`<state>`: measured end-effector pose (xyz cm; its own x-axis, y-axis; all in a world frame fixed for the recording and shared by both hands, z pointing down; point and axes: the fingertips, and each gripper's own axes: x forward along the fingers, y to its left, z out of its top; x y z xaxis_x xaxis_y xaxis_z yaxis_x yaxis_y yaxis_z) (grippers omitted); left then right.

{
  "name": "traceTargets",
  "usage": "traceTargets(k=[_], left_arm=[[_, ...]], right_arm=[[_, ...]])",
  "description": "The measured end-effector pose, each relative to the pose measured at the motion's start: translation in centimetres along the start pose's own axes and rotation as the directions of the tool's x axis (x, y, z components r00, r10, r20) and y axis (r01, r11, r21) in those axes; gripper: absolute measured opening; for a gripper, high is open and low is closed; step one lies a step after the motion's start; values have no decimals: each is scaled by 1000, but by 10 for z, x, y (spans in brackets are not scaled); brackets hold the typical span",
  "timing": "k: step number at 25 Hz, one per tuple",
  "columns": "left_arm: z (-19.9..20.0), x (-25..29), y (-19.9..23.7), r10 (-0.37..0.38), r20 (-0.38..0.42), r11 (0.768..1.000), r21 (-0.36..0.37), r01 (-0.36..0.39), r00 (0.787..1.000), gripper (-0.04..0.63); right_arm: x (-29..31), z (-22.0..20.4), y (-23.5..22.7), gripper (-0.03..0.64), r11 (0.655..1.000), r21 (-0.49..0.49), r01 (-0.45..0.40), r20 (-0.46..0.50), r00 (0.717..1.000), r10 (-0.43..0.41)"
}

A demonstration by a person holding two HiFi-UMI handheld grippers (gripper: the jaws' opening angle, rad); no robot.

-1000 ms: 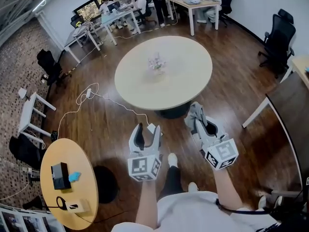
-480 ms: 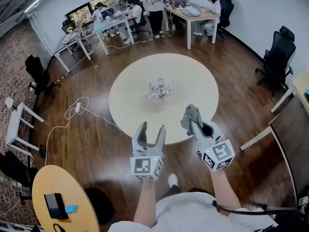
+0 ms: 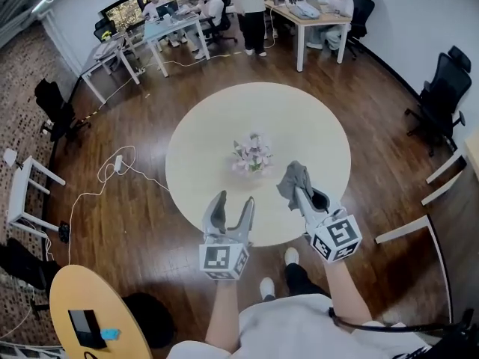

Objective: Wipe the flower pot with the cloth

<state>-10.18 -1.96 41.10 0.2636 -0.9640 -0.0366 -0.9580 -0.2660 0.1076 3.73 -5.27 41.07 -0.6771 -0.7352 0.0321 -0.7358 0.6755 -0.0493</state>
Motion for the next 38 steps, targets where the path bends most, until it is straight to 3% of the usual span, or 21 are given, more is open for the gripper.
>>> traceTargets(k=[8, 12, 15, 18, 20, 23, 26, 28, 30, 38], left_arm=[[-16, 72, 33, 75, -45, 997, 10, -74, 996, 292], [-57, 105, 56, 66, -173, 998, 26, -62, 983, 332], [-100, 115, 80, 65, -275, 998, 24, -61, 959, 336], [-145, 119, 100, 24, -383, 1000, 8, -23, 924, 350], [-182, 125, 110, -24, -470, 1000, -19, 18, 882, 370], [-249, 128, 121, -97, -601, 995, -58, 78, 794, 376], [-311, 132, 131, -139, -708, 985, -28, 169, 693, 432], [-339, 141, 139, -158, -740, 976, -18, 215, 653, 507], [-354, 155, 143, -186, -742, 970, -36, 239, 644, 533], [-365, 226, 146, -336, -685, 932, -141, 335, 647, 574]], right_arm=[[78, 20, -69, 8, 996, -37, -84, 12, 996, 85], [101, 13, -104, 8, 1000, -20, -10, 17, 1000, 10], [116, -12, -110, 8, 1000, 5, -22, -31, 999, 22], [124, -28, -118, 8, 999, 44, -7, -58, 998, 9], [127, -34, -125, 8, 998, 64, 20, -70, 997, -15], [130, -52, -131, 8, 996, 60, 62, -123, 991, -55], [137, -72, -136, 8, 994, 56, 93, -174, 981, -82], [143, -82, -137, 8, 993, 53, 106, -200, 975, -93], [147, -94, -135, 8, 992, 58, 115, -230, 968, -98], [161, -122, -125, 8, 991, 70, 117, -296, 951, -91]])
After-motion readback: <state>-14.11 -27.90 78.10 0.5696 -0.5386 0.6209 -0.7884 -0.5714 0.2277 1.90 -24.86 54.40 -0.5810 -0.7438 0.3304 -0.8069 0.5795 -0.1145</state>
